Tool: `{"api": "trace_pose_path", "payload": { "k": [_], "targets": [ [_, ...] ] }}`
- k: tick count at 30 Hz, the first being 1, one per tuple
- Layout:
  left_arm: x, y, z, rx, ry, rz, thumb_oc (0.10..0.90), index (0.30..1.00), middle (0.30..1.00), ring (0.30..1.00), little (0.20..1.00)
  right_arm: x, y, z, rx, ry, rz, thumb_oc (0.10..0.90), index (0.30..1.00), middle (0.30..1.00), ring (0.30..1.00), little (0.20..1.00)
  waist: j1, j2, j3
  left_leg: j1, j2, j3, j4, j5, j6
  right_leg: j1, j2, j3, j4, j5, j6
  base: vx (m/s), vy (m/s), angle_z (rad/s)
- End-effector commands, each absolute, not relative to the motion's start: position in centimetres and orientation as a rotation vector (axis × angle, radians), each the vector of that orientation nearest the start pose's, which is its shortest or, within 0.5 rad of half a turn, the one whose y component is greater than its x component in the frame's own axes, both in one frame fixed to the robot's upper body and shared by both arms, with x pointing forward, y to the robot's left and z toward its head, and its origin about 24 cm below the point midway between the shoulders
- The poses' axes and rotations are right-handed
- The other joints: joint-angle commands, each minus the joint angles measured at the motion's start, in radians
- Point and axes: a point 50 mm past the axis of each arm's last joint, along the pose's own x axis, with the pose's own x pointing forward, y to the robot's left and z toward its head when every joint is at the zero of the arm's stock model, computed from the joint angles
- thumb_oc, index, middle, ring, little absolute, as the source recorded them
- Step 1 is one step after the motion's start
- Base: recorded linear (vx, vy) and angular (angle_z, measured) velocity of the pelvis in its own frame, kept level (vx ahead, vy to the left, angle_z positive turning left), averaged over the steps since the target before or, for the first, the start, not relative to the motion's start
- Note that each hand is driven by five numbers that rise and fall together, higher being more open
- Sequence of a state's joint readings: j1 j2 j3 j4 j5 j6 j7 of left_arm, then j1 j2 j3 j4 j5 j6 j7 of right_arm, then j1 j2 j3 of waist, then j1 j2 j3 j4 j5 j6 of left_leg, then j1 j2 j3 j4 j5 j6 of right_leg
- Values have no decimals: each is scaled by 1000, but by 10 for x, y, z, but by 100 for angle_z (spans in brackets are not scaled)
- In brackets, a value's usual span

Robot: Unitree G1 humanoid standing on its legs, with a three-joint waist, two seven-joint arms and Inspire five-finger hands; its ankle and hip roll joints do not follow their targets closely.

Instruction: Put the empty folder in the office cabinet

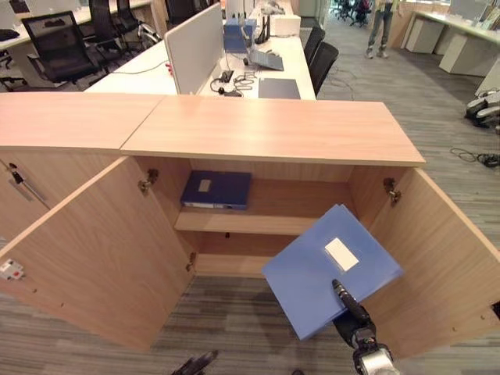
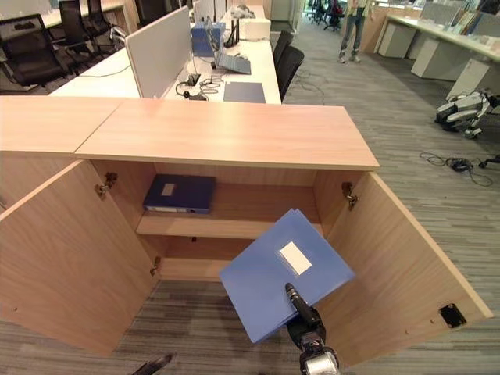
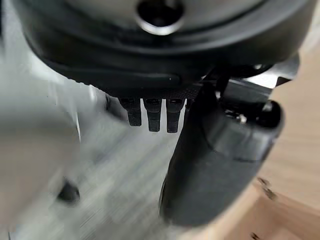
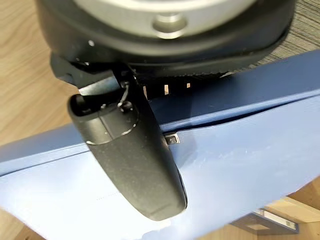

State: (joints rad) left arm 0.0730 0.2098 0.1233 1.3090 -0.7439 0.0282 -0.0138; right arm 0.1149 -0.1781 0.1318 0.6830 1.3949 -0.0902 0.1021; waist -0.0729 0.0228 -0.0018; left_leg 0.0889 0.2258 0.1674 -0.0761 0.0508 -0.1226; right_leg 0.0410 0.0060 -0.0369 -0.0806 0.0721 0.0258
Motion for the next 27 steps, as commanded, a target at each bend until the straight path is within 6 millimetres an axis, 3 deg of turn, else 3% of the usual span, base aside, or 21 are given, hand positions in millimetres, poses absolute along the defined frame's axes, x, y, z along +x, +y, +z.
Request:
{"api": "trace_pose_path", "payload": {
  "k": [1, 4, 6, 9, 13, 16, 17, 20, 21, 27],
  "targets": [
    [69, 258, -161, -509, 1127, 757, 800, 900, 900, 900, 900, 219, -187, -70, 1107, 337, -206, 400, 300, 300, 300, 300, 35, -78, 99, -56, -4, -116, 223, 12, 9, 60, 19, -13, 40, -158, -29, 10, -165, -32],
    [55, 263, -162, -482, 1166, 791, 800, 900, 900, 900, 900, 223, -187, -70, 1046, 374, -158, 400, 300, 300, 300, 300, 68, -99, 123, -166, -51, -197, 388, 74, 45, 61, 14, -5, 42, -154, -35, 18, -80, -48],
    [42, 261, -164, -442, 1223, 769, 800, 900, 900, 900, 900, 226, -185, -70, 1028, 390, -136, 400, 300, 300, 300, 300, 89, -102, 137, -255, -122, -218, 427, 29, 72, 71, 5, 2, 42, -164, -30, 57, -11, -37],
    [33, 259, -166, -403, 1277, 743, 800, 900, 900, 900, 900, 229, -184, -68, 1011, 395, -118, 400, 300, 300, 300, 300, 108, -93, 135, -315, -176, -171, 329, -4, 74, 101, -7, 1, 34, -187, -20, 138, 85, 0],
    [31, 256, -167, -374, 1296, 723, 800, 900, 900, 900, 900, 231, -189, -67, 984, 388, -135, 400, 300, 300, 300, 300, 133, -54, 141, -383, -199, -121, 147, 68, 61, 145, 11, 19, 37, -219, -22, 192, 124, 6],
    [27, 258, -166, -386, 1290, 763, 800, 900, 900, 900, 900, 233, -191, -67, 987, 389, -158, 400, 300, 300, 300, 300, 150, -42, 138, -395, -211, -147, 63, 87, 52, 187, 16, 51, 35, -249, -19, 330, 178, -30],
    [18, 260, -166, -367, 1313, 777, 800, 900, 900, 900, 900, 227, -190, -73, 1004, 408, -170, 400, 300, 300, 300, 300, 155, -34, 115, -360, -208, -174, 30, 118, 50, 204, 8, 65, 37, -266, -9, 301, 164, -89],
    [17, 260, -166, -333, 1325, 764, 800, 900, 900, 900, 900, 218, -189, -81, 1008, 442, -195, 400, 300, 300, 300, 300, 156, -38, 95, -338, -205, -151, 22, 147, 57, 209, -17, 74, 41, -281, 7, 361, 259, -59],
    [14, 261, -166, -287, 1349, 741, 800, 900, 900, 900, 900, 209, -186, -90, 1014, 489, -208, 400, 300, 300, 300, 300, 154, -47, 79, -320, -211, -129, 27, 135, 72, 208, -49, 74, 60, -288, 27, 391, 291, -8],
    [16, 265, -165, -220, 1359, 689, 800, 900, 900, 900, 900, 199, -176, -99, 979, 570, -165, 400, 300, 300, 300, 300, 161, -77, 52, -306, -244, -91, 44, 69, 116, 169, -124, 75, 118, -275, 80, 300, 229, -30]
  ]
}}
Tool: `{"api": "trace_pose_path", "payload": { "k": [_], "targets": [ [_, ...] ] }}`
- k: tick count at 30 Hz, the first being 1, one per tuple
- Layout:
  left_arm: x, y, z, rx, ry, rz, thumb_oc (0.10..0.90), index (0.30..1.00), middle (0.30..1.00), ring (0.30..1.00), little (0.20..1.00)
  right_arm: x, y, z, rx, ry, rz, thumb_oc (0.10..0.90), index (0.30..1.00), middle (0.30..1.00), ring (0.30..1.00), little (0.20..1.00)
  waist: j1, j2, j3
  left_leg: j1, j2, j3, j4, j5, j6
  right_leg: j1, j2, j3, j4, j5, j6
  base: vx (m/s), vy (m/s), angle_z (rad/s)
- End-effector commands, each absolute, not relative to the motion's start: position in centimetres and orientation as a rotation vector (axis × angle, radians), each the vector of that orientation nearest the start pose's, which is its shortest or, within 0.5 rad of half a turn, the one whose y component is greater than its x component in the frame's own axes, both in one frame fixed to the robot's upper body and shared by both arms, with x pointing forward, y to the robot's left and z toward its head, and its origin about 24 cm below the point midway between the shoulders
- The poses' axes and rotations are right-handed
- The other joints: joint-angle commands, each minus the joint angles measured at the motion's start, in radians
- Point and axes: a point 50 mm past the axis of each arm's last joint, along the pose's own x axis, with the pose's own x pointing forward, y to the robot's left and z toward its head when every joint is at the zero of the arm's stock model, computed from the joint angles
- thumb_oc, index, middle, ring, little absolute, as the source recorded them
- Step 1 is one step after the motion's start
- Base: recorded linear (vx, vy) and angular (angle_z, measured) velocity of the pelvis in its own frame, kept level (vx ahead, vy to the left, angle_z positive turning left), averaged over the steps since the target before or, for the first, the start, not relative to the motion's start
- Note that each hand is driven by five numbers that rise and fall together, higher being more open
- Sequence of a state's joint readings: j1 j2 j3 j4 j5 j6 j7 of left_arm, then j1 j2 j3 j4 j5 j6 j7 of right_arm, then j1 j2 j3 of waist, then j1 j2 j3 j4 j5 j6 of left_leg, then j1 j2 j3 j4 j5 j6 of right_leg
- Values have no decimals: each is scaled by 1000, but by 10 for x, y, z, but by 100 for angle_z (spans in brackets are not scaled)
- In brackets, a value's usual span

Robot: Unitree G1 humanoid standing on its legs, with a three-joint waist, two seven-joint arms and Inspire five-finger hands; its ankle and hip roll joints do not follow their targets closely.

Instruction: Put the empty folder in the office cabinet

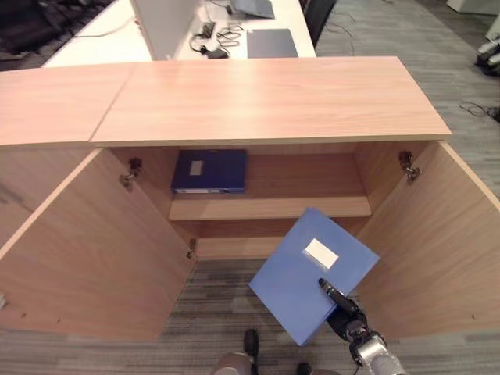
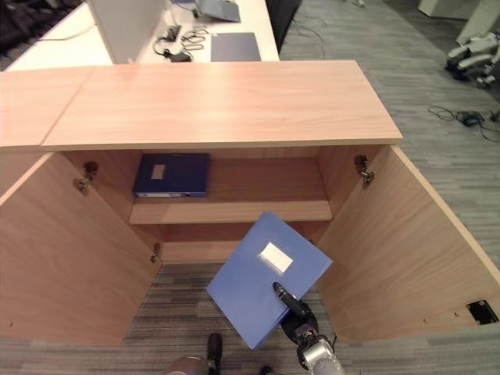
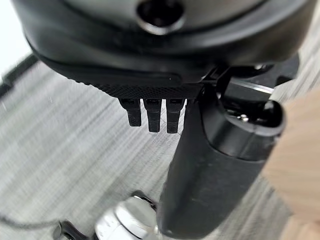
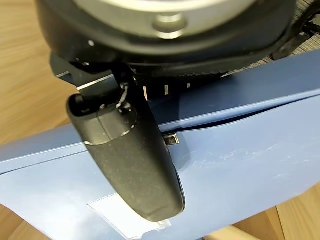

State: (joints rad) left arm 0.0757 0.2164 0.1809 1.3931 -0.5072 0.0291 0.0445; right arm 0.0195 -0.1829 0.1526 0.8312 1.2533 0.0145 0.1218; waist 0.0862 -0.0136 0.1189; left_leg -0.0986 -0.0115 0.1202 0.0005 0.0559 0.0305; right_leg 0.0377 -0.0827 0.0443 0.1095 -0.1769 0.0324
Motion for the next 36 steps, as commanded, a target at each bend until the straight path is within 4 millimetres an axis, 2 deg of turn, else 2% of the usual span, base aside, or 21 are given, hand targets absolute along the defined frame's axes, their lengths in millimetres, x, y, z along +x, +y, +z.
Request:
{"api": "trace_pose_path", "payload": {
  "k": [1, 4, 6, 9, 11, 12, 13, 14, 15, 16, 17, 18, 19, 20, 21, 24, 26, 28, 32, 35, 36],
  "targets": [
    [24, 268, -163, -191, 1342, 669, 800, 900, 900, 900, 900, 199, -170, -97, 970, 576, -134, 400, 300, 300, 300, 300, 8, -50, -74, -121, -25, -36, -24, 37, -20, 137, -61, -9, -33, -3, 96, 231, 214, -4],
    [32, 268, -163, -144, 1332, 624, 800, 900, 900, 900, 900, 202, -163, -95, 971, 571, -96, 400, 300, 300, 300, 300, 12, -61, -75, -108, -55, -27, -20, -2, 2, 83, -101, -24, 55, 76, 136, 242, 230, -8],
    [35, 269, -162, -115, 1331, 604, 800, 900, 900, 900, 900, 203, -157, -93, 955, 578, -62, 400, 300, 300, 300, 300, 14, -58, -68, -81, -74, -28, -27, -22, 23, 26, -130, -43, 180, 152, 153, 185, 209, -13],
    [33, 273, -161, -71, 1342, 585, 800, 900, 900, 900, 900, 201, -147, -90, 921, 592, 9, 400, 300, 300, 300, 300, 16, -44, -32, 1, -90, -35, -61, -47, 51, -55, -172, -101, 383, 252, 116, 151, 202, -12],
    [29, 273, -161, -60, 1351, 580, 800, 900, 900, 900, 900, 202, -139, -85, 930, 578, 50, 400, 300, 300, 300, 300, 19, -33, -7, 60, -89, -30, -74, -71, 62, -118, -210, -170, 462, 250, 97, 185, 151, -11],
    [27, 272, -162, -57, 1355, 578, 800, 900, 900, 900, 900, 205, -136, -81, 945, 556, 72, 400, 300, 300, 300, 300, 17, -28, 10, 96, -88, -37, -80, -95, 58, -147, -215, -195, 469, 205, 92, 207, 67, -21],
    [27, 270, -162, -60, 1356, 573, 800, 900, 900, 900, 900, 206, -135, -79, 951, 548, 81, 400, 300, 300, 300, 300, 14, -18, 22, 106, -79, -40, -79, -96, 56, -165, -203, -212, 459, 175, 85, 168, 7, -21],
    [26, 269, -163, -57, 1356, 566, 800, 900, 900, 900, 900, 211, -136, -74, 952, 521, 91, 400, 300, 300, 300, 300, 6, 1, 41, 121, -63, -45, -78, -97, 52, -214, -167, -226, 447, 113, 72, 91, -52, -8],
    [26, 265, -164, -54, 1361, 560, 800, 900, 900, 900, 900, 218, -138, -67, 952, 482, 102, 400, 300, 300, 300, 300, -9, 13, 66, 135, -53, -57, -71, -104, 45, -244, -126, -233, 395, 78, 65, 35, -85, -10],
    [26, 262, -165, -52, 1365, 550, 800, 900, 900, 900, 900, 224, -139, -57, 957, 436, 116, 400, 300, 300, 300, 300, -23, 19, 86, 134, -49, -63, -55, -102, 43, -287, -87, -230, 310, 115, 61, 7, -82, 4],
    [26, 262, -165, -52, 1365, 550, 800, 900, 900, 900, 900, 224, -139, -57, 957, 436, 115, 400, 300, 300, 300, 300, -23, 21, 87, 135, -48, -64, -55, -102, 42, -284, -85, -231, 307, 116, 61, 96, -162, 10],
    [29, 260, -165, -37, 1365, 530, 800, 900, 900, 900, 900, 230, -146, -46, 1005, 359, 100, 400, 300, 300, 300, 300, -48, 10, 117, 162, -52, -90, -36, -130, 26, -302, -46, -198, 117, 165, 91, 210, -181, 36],
    [31, 258, -166, -27, 1367, 518, 800, 900, 900, 900, 900, 229, -150, -44, 1031, 333, 83, 400, 300, 300, 300, 300, -60, 3, 122, 174, -59, -106, -26, -147, 20, -308, -34, -174, 37, 198, 105, 209, -180, 64],
    [31, 259, -166, -27, 1367, 518, 800, 900, 900, 900, 900, 229, -150, -44, 1031, 333, 83, 400, 300, 300, 300, 300, -60, 3, 122, 174, -59, -106, -26, -147, 20, -308, -34, -174, 37, 199, 105, 248, -159, 100],
    [34, 261, -165, -11, 1355, 527, 800, 900, 900, 900, 900, 228, -158, -42, 1069, 303, 45, 400, 300, 300, 300, 300, -66, -15, 123, 171, -79, -136, 23, -185, 19, -264, -36, -154, -43, 231, 108, 212, -164, 93],
    [38, 261, -164, -30, 1331, 545, 800, 900, 900, 900, 900, 226, -165, -39, 1069, 281, 37, 400, 300, 300, 300, 300, -66, -17, 127, 158, -72, -150, 53, -200, 9, -259, -34, -163, -34, 242, 94, 130, -186, 65],
    [56, 258, -162, -61, 1258, 552, 800, 900, 900, 900, 900, 232, -174, -33, 1106, 220, -8, 400, 300, 300, 300, 300, -76, -4, 153, 107, -48, -167, 78, -201, -5, -287, -28, -179, -21, 240, 77, -29, -197, 44],
    [69, 253, -161, -73, 1219, 545, 800, 900, 900, 900, 900, 241, -179, -27, 1138, 171, -46, 400, 300, 300, 300, 300, -80, 5, 181, 59, -37, -170, 95, -194, -14, -317, -26, -189, -16, 239, 68, -121, -122, 48],
    [93, 243, -158, -94, 1148, 531, 800, 900, 900, 900, 900, 267, -179, -1, 1195, 42, -65, 400, 300, 300, 300, 300, -80, 11, 225, -37, -22, -179, 101, -169, -23, -397, -14, -189, -3, 238, 52, -110, -95, 0],
    [104, 238, -157, -110, 1119, 536, 800, 900, 900, 900, 900, 283, -178, 16, 1244, -41, -102, 400, 300, 300, 300, 300, -76, 12, 247, -76, -19, -185, 101, -157, -26, -431, -6, -183, 1, 238, 45, -58, -55, -5],
    [104, 238, -157, -110, 1119, 536, 800, 900, 900, 900, 900, 283, -178, 16, 1244, -41, -102, 400, 300, 300, 300, 300, -76, 12, 247, -76, -19, -185, 101, -157, -26, -432, -6, -183, 1, 238, 45, -52, -64, -8]
  ]
}}
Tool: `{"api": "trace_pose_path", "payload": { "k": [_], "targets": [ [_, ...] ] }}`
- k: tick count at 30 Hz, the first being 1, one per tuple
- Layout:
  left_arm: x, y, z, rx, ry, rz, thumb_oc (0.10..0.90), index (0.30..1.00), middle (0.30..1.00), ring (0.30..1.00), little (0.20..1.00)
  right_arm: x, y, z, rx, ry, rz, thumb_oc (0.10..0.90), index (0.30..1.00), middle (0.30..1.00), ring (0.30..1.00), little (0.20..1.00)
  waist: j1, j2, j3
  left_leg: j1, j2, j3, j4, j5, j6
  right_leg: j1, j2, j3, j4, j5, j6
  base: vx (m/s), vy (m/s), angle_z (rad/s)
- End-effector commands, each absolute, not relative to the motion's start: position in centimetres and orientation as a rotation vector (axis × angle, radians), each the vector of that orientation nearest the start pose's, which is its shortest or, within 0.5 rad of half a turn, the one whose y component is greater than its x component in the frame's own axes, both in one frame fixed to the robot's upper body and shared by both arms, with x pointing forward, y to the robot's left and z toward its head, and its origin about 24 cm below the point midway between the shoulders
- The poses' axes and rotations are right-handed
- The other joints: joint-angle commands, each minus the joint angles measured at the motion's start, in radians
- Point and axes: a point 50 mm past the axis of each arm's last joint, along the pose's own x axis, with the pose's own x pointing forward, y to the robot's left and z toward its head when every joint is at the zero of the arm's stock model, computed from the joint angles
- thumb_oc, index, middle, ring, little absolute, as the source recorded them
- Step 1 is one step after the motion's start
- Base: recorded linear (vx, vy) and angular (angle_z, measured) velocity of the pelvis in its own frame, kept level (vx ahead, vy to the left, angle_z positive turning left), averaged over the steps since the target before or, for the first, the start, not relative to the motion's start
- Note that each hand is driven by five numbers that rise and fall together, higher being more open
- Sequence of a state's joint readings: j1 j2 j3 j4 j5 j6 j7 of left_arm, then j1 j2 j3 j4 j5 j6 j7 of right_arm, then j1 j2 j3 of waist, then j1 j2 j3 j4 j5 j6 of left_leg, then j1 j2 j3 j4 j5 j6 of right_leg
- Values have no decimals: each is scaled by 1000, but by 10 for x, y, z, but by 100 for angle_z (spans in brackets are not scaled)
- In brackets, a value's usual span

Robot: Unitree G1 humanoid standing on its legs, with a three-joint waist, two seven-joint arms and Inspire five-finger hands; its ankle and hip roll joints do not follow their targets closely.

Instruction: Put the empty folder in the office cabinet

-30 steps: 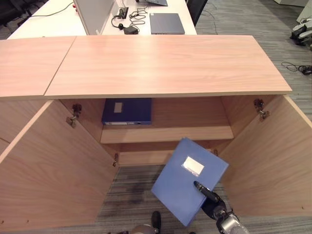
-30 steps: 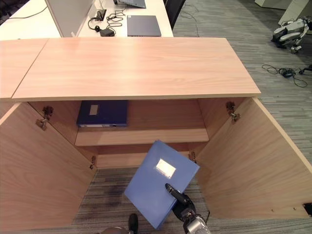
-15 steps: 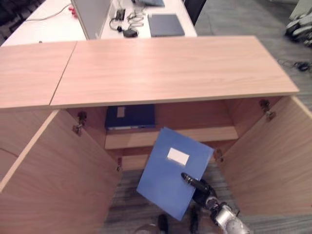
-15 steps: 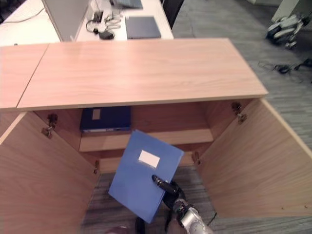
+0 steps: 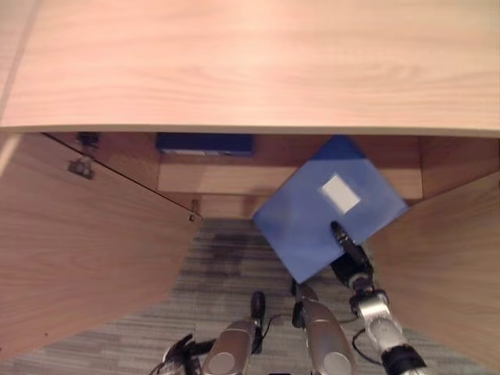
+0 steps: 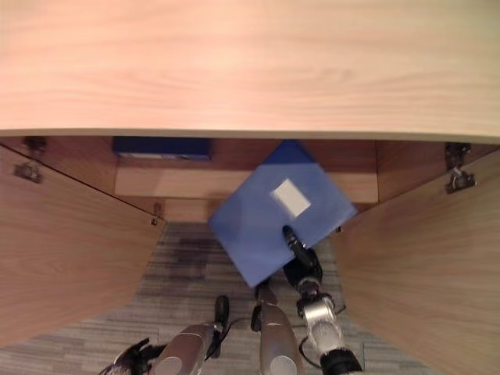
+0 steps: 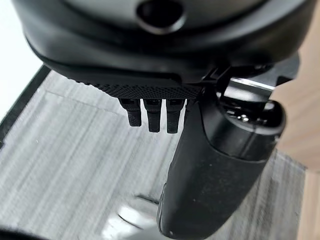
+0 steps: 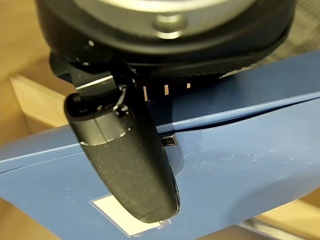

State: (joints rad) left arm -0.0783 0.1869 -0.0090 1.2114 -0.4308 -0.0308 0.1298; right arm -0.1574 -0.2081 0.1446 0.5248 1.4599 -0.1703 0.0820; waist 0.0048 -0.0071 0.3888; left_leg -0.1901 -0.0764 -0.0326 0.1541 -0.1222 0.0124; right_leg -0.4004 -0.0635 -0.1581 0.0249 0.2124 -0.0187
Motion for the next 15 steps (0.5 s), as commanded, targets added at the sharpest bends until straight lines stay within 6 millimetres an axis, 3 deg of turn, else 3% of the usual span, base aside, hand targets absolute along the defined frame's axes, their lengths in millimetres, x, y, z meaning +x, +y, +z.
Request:
{"api": "trace_pose_path", "payload": {
  "k": [1, 4, 6, 8, 10, 15],
  "targets": [
    [110, 236, -155, -108, 1095, 538, 800, 900, 900, 900, 900, 293, -174, 30, 1285, -102, -109, 400, 300, 300, 300, 300, 8, 6, -10, -2, 50, -38, -62, 26, -8, -14, -21, 20, 86, -152, 94, -52, -69, -6],
    [126, 233, -150, -96, 1044, 533, 800, 900, 900, 900, 900, 308, -174, 56, 1337, -212, -145, 400, 300, 300, 300, 300, 14, 5, 26, -48, 49, -42, -42, 26, -11, -48, -20, 22, 97, -153, 89, -68, -84, 0],
    [130, 232, -149, -96, 1032, 532, 800, 900, 900, 900, 900, 311, -173, 62, 1361, -237, -155, 400, 300, 300, 300, 300, 15, 6, 33, -59, 48, -45, -35, 26, -12, -54, -19, 21, 99, -154, 88, -37, -53, 7],
    [141, 231, -144, -64, 997, 514, 800, 900, 900, 900, 900, 324, -171, 95, 1449, -372, -166, 400, 300, 300, 300, 300, 19, 15, 61, -91, 46, -50, -26, 29, -14, -78, -18, 19, 103, -153, 85, -52, -53, 13],
    [147, 228, -142, -52, 982, 499, 800, 900, 900, 900, 900, 328, -169, 111, 1494, -431, -169, 400, 300, 300, 300, 300, 23, 19, 72, -103, 46, -51, -27, 34, -15, -87, -18, 18, 100, -151, 84, -37, -28, 10],
    [164, 225, -134, -43, 931, 482, 800, 900, 900, 900, 900, 337, -167, 174, 1567, -645, -107, 400, 300, 300, 300, 300, 34, 38, 95, -121, 42, -58, -59, 58, -15, -109, -21, 17, 82, -137, 87, -7, -2, 1]
  ]
}}
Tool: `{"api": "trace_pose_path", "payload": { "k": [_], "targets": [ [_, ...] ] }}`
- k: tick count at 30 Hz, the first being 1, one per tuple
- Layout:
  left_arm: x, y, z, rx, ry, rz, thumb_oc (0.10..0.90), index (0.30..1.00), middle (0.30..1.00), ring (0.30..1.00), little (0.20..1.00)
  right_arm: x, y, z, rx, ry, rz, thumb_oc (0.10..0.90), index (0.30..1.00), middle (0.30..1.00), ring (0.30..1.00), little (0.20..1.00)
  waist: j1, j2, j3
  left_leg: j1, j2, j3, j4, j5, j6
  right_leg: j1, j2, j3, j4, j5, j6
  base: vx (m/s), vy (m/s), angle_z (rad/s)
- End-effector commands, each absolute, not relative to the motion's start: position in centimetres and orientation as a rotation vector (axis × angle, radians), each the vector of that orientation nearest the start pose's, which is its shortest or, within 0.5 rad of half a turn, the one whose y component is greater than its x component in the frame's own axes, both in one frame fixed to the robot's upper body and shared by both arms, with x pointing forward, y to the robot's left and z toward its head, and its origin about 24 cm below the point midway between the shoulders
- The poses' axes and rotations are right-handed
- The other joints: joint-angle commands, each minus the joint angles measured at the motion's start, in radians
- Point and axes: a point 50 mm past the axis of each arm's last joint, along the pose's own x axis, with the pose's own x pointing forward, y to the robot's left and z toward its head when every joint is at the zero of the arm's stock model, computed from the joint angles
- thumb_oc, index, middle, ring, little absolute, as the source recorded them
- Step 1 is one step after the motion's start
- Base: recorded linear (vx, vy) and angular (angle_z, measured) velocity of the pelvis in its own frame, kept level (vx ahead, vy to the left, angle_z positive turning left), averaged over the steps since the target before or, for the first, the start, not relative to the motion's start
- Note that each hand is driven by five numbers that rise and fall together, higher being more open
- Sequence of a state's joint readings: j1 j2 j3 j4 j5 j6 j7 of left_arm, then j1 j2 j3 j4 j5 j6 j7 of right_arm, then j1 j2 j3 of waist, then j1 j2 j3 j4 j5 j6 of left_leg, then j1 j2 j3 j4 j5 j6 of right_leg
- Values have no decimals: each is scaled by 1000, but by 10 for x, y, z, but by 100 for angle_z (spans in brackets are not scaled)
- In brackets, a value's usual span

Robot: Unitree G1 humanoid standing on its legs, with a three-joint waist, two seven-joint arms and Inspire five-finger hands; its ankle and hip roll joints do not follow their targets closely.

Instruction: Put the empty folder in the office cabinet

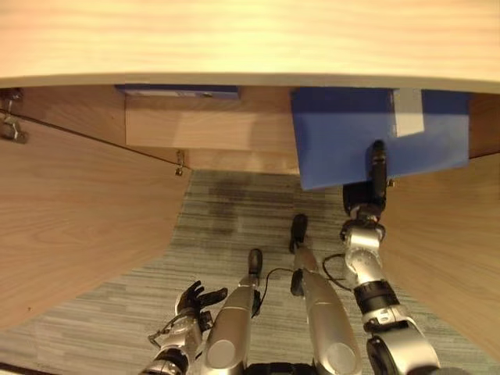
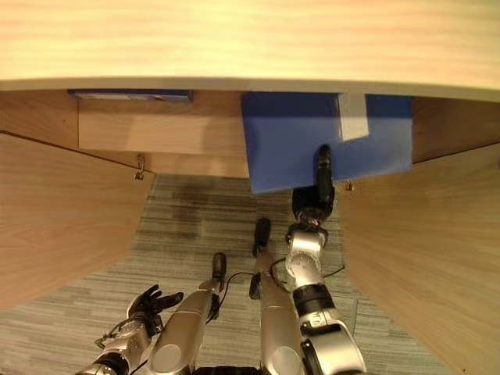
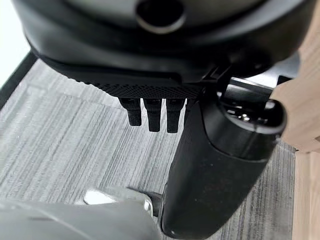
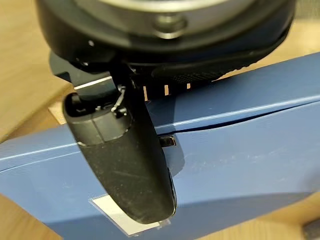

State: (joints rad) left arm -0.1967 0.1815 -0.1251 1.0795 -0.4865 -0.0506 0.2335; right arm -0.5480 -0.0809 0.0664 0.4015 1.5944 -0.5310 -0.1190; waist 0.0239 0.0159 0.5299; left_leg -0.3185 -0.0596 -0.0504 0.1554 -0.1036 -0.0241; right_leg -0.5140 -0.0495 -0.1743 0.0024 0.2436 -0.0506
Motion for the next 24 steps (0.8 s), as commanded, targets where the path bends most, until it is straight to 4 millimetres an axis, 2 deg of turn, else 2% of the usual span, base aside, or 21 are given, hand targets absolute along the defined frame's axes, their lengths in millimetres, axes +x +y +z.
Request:
{"api": "trace_pose_path", "payload": {
  "k": [1, 8, 9, 12, 13, 14, 16, 17, 19, 21, 22, 23, 24],
  "targets": [
    [168, 225, -133, -41, 920, 480, 800, 900, 900, 900, 900, 336, -168, 185, 1570, -682, -93, 400, 300, 300, 300, 300, 16, 17, -44, 7, 23, -41, -69, 43, 20, 3, -35, 34, 101, -166, 120, 0, 0, 0],
    [182, 234, -121, 28, 860, 463, 800, 900, 900, 900, 900, 324, -160, 264, 1521, -888, 52, 400, 300, 300, 300, 300, 38, 32, -25, 0, 16, -53, -102, 70, 12, -3, -41, 29, 92, -158, 119, -9, -19, 5],
    [187, 237, -117, 42, 835, 464, 800, 900, 900, 900, 900, 328, -161, 284, 1483, -904, 52, 400, 300, 300, 300, 300, 50, 39, -19, -12, 16, -60, -108, 79, 8, -12, -43, 25, 88, -154, 119, -17, -58, 6],
    [189, 240, -114, 62, 819, 455, 800, 900, 900, 900, 900, 337, -169, 305, 1393, -903, 19, 400, 300, 300, 300, 300, 62, 42, -21, -19, 17, -66, -127, 93, 2, -16, -42, 17, 76, -151, 120, -2, -39, 8],
    [190, 240, -114, 61, 817, 454, 800, 900, 900, 900, 900, 337, -169, 306, 1393, -905, 20, 400, 300, 300, 300, 300, 63, 43, -20, -20, 18, -66, -128, 94, 2, -17, -41, 17, 76, -150, 120, 86, -78, 22],
    [193, 246, -109, 74, 789, 449, 800, 900, 900, 900, 900, 342, -177, 328, 1319, -918, -10, 400, 300, 300, 300, 300, 72, 49, -26, -17, 28, -77, -143, 84, -2, -12, -33, 20, 66, -169, 127, 3, -55, 20],
    [196, 246, -106, 77, 773, 443, 800, 900, 900, 900, 900, 343, -182, 336, 1305, -930, -33, 400, 300, 300, 300, 300, 75, 47, -16, -32, 20, -78, -140, 104, -2, -23, -41, 9, 64, -146, 121, -3, -55, 21],
    [197, 247, -104, 77, 761, 441, 800, 900, 900, 900, 900, 346, -185, 338, 1281, -921, -55, 400, 300, 300, 300, 300, 79, 51, -20, -24, 28, -84, -146, 89, -3, -16, -32, 16, 62, -168, 127, 74, -52, 24],
    [199, 248, -103, 74, 754, 439, 800, 900, 900, 900, 900, 352, -192, 342, 1244, -899, -95, 400, 300, 300, 300, 300, 82, 54, -15, -29, 28, -89, -149, 92, -4, -21, -30, 14, 62, -169, 125, 37, -40, 9],
    [198, 251, -102, 81, 756, 436, 800, 900, 900, 900, 900, 361, -198, 336, 1192, -843, -132, 400, 300, 300, 300, 300, 86, 55, -11, -34, 30, -93, -157, 99, -6, -27, -29, 9, 61, -170, 124, 4, -43, 3],
    [195, 254, -103, 85, 765, 445, 800, 900, 900, 900, 900, 369, -202, 330, 1100, -790, -163, 519, 479, 479, 479, 479, 89, 52, -11, -31, 33, -93, -164, 102, -9, -27, -28, 7, 61, -171, 124, 3, -28, 5],
    [196, 253, -103, 83, 763, 443, 800, 900, 900, 900, 900, 369, -203, 331, 1099, -791, -161, 800, 900, 900, 900, 900, 88, 53, -11, -34, 31, -94, -165, 106, -8, -30, -29, 7, 59, -168, 125, 2, -40, 2],
    [196, 254, -103, 81, 759, 437, 800, 900, 900, 900, 900, 371, -207, 329, 1071, -780, -171, 800, 900, 900, 900, 900, 86, 52, -11, -33, 32, -96, -176, 111, -10, -29, -28, 5, 57, -168, 124, 0, 0, 0]
  ]
}}
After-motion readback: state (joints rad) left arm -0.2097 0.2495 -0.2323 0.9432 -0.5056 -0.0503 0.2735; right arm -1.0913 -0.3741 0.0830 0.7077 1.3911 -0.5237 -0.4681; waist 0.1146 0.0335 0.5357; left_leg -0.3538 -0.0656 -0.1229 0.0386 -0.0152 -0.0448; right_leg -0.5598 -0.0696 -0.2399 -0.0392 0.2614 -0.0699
